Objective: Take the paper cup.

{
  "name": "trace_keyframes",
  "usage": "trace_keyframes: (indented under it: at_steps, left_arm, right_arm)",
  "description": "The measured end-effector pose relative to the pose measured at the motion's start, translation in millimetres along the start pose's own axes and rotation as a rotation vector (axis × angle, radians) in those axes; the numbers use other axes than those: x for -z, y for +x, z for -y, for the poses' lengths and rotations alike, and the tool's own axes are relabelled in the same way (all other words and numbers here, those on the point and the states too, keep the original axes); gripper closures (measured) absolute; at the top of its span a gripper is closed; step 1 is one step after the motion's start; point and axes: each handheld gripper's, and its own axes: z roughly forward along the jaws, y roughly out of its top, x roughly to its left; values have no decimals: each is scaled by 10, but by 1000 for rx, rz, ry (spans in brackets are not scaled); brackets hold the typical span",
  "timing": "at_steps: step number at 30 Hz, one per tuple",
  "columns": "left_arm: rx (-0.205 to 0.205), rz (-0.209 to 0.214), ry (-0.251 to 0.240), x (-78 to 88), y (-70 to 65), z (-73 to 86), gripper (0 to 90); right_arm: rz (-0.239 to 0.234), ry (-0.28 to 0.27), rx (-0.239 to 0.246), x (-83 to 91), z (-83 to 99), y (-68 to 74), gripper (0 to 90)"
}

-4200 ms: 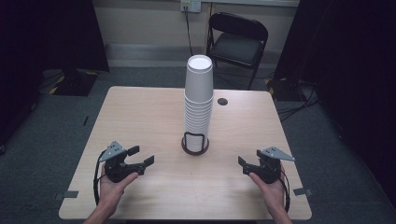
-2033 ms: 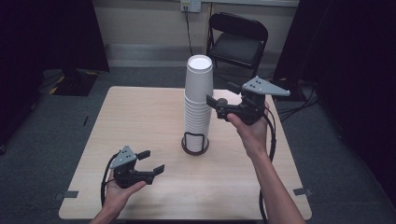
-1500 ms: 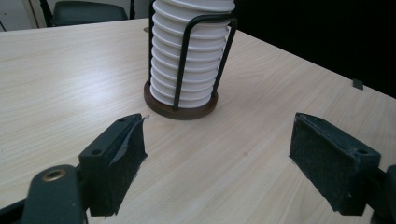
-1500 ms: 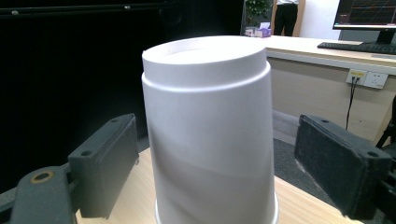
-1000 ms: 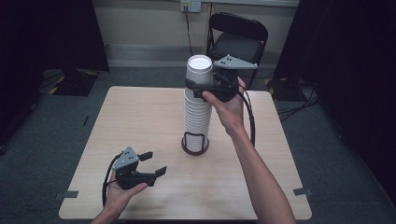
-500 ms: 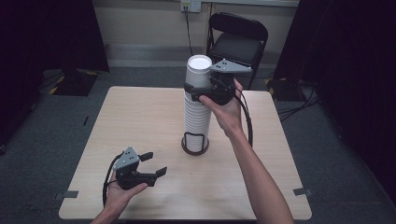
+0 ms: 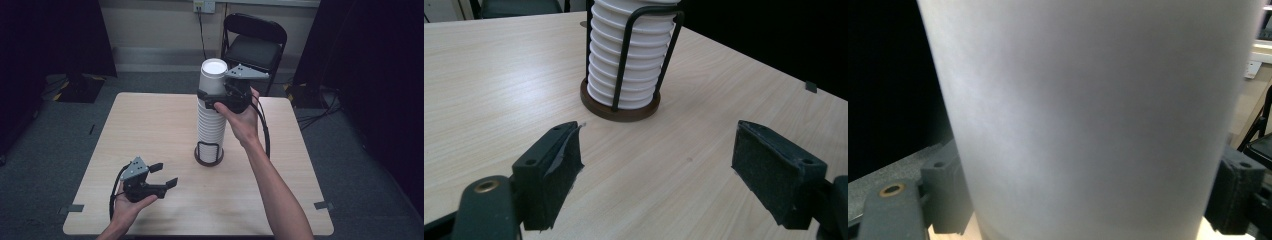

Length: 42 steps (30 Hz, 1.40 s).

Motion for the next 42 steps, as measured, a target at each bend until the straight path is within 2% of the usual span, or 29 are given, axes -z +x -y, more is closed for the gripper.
trace_keyframes:
  at_steps: [24,28,31,42]
  left_arm:
    - [-2,-4,9,-5,-4,-2,196]
    - [-2,-4,10,-4,-2,0,196]
    - [2,-3,10,-8,-4,1,196]
    - [1,-5,13,-13,-9,3,197]
  right_arm:
    - [3,-84,-19,93,-236,34,146]
    - [33,-109,-8,128,-286,44,147]
    - [19,-122,-23,147,-311,35,148]
    - [15,-154,-13,216,-421,69,151]
